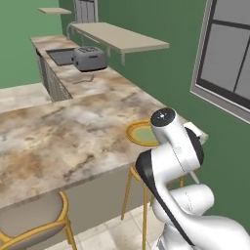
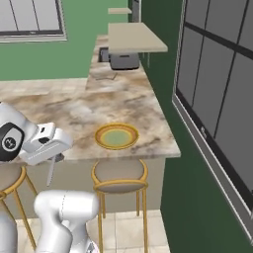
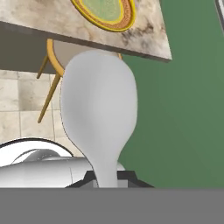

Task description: Take the fork and place it on the left side of the plate. Then take the spoon and place it on the right side of the plate. Make sure they're directly next to the plate.

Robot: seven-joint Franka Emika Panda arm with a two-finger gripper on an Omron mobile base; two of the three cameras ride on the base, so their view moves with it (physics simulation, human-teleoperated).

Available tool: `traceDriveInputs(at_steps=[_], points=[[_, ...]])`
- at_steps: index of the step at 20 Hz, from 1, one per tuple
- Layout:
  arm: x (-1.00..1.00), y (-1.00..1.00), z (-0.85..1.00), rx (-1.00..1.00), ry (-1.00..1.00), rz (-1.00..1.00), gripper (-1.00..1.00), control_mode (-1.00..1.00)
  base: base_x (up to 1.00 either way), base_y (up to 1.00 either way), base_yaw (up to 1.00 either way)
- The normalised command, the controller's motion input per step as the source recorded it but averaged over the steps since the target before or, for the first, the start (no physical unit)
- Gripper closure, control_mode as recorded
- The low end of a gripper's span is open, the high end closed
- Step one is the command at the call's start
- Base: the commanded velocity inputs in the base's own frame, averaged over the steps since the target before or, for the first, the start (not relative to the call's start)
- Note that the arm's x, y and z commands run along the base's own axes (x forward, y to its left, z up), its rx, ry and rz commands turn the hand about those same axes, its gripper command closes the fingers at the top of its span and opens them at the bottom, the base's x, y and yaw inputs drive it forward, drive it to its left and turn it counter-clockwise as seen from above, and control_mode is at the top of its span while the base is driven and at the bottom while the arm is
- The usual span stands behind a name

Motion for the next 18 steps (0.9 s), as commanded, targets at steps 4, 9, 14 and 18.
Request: traceDriveInputs(at_steps=[4,9,14,18], points=[[0.0,0.0,0.0,0.0,0.0,0.0,1.0,1.0,0.49,0.37,-0.06],[0.0,0.0,0.0,0.0,0.0,0.0,1.0,1.0,0.15,0.48,-0.02],[0.0,0.0,0.0,0.0,0.0,0.0,1.0,1.0,0.0,0.48,0.0],[0.0,0.0,0.0,0.0,0.0,0.0,1.0,1.0,0.06,0.33,0.01]])
